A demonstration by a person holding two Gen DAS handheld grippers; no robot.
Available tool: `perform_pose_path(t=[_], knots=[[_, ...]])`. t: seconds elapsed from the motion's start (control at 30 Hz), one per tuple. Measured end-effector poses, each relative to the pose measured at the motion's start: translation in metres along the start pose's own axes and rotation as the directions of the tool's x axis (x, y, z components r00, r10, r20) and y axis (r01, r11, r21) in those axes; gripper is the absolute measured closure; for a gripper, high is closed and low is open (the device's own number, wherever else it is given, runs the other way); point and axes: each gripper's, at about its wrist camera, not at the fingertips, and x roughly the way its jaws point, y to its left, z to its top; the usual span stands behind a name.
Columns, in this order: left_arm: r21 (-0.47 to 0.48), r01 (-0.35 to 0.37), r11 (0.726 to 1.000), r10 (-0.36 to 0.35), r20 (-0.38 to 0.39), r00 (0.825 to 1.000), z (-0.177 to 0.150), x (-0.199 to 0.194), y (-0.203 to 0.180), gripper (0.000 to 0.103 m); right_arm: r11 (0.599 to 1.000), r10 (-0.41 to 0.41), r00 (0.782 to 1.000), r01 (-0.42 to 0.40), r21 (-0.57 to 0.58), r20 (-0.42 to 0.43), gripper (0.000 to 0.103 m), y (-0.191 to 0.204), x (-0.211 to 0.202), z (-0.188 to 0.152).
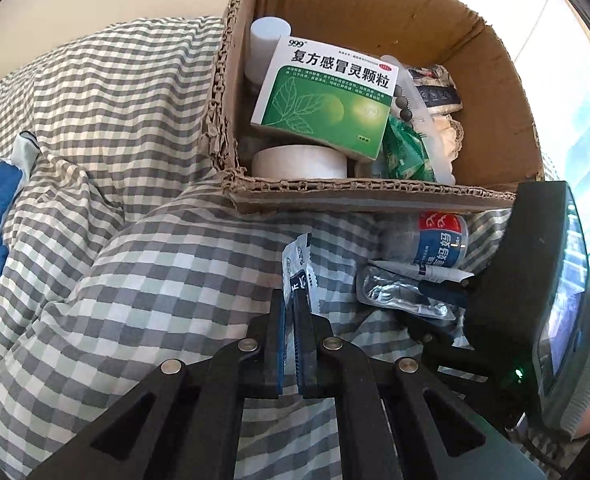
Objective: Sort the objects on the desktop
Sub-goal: 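Grasp the white sachet with the left gripper while the right gripper grasps the blister pack, then lower the sachet and blister pack into the cardboard box and release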
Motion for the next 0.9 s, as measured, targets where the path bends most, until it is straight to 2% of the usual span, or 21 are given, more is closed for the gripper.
perform_pose_path(t=[0.13, 0.37, 0.6, 0.7, 0.77, 0.9], knots=[[0.007, -0.005, 1.0, 0.005, 0.012, 1.0, -0.001, -0.005, -0.002, 0.099, 0.999, -0.029, 0.998, 0.027, 0.031, 0.062, 0.086, -0.007, -0.019, -0.005], [0.024, 0.001, 1.0, -0.001, 0.031, 1.0, -0.001, -0.023, -0.012, 0.099, 0.985, 0.039, 0.988, -0.063, 0.16, 0.147, 0.095, -0.039, -0.062, -0.029], [0.052, 0.012, 0.999, -0.015, 0.056, 0.998, -0.006, -0.045, -0.027, 0.099, 0.943, 0.115, 0.952, -0.194, 0.27, 0.283, 0.096, -0.062, -0.111, -0.071], [0.071, 0.017, 0.997, -0.022, 0.07, 0.997, -0.008, -0.055, -0.035, 0.099, 0.931, 0.145, 0.936, -0.239, 0.277, 0.322, 0.096, -0.06, -0.124, -0.072], [0.085, 0.029, 0.996, -0.036, 0.086, 0.996, -0.007, -0.065, -0.042, 0.099, 0.924, 0.14, 0.927, -0.249, 0.291, 0.348, 0.096, -0.053, -0.127, -0.064], [0.117, 0.028, 0.993, -0.045, 0.139, 0.989, 0.002, -0.088, -0.054, 0.099, 0.918, 0.1, 0.911, -0.239, 0.315, 0.4, 0.096, -0.068, -0.147, -0.07]])
